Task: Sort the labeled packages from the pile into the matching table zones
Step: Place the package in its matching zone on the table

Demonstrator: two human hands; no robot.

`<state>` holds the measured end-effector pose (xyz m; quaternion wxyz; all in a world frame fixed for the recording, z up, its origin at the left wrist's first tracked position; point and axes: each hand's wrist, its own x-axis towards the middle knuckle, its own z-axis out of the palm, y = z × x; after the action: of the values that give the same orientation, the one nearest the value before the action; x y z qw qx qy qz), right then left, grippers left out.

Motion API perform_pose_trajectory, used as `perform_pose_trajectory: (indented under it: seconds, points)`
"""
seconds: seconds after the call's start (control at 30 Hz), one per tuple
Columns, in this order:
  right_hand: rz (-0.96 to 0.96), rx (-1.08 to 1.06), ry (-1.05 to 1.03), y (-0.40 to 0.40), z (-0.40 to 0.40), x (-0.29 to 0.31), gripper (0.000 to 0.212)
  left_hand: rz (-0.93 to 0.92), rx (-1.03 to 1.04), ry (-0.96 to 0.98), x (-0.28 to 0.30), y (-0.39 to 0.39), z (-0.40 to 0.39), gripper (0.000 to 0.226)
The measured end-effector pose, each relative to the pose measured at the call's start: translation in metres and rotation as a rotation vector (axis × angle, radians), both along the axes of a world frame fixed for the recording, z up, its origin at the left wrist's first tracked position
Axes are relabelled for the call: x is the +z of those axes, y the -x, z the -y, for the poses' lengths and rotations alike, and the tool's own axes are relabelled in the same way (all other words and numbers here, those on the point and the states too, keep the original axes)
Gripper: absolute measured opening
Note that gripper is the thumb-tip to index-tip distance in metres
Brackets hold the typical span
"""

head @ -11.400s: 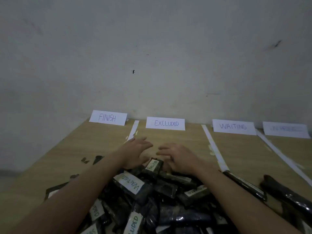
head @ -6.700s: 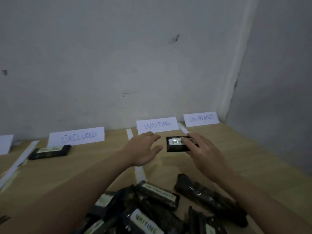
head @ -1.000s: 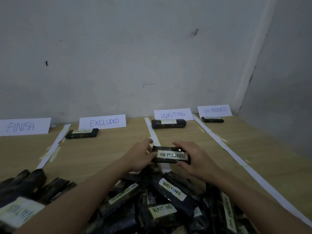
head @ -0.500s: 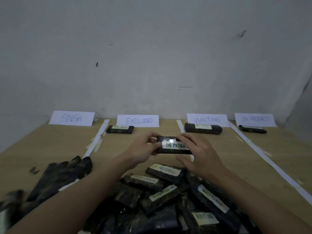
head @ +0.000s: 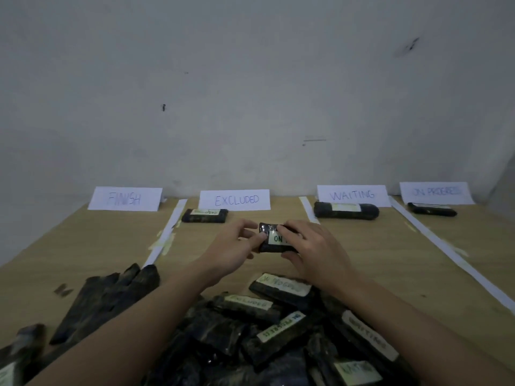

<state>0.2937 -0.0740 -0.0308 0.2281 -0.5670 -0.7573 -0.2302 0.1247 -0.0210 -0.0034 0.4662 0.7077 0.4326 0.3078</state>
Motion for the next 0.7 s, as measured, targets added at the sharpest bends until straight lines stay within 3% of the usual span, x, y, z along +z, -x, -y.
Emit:
perform_pose_trajectory:
  seconds: [0.17, 0.37, 0.5, 0.7]
  points:
    - [-0.003, -0.182, 0.054, -0.06, 0.019, 0.001, 0.056, -0.297, -0.132, -0.21, -0.005, -0.05, 0.003, 0.051]
    - [0.025, -0.396, 0.133, -0.155, 0.052, 0.003, 0.055, -0.546, -0.397, -0.436, -0.004, -0.137, 0.012, 0.061]
    - [-0.015, -0.518, 0.179, -0.214, 0.066, 0.006, 0.042, -0.632, -0.529, -0.568, -0.008, -0.207, 0.014, 0.062]
    - [-0.058, -0.656, 0.321, -0.298, 0.064, -0.01, 0.043, -0.67, -0.681, -0.717, -0.028, -0.298, 0.008, 0.057]
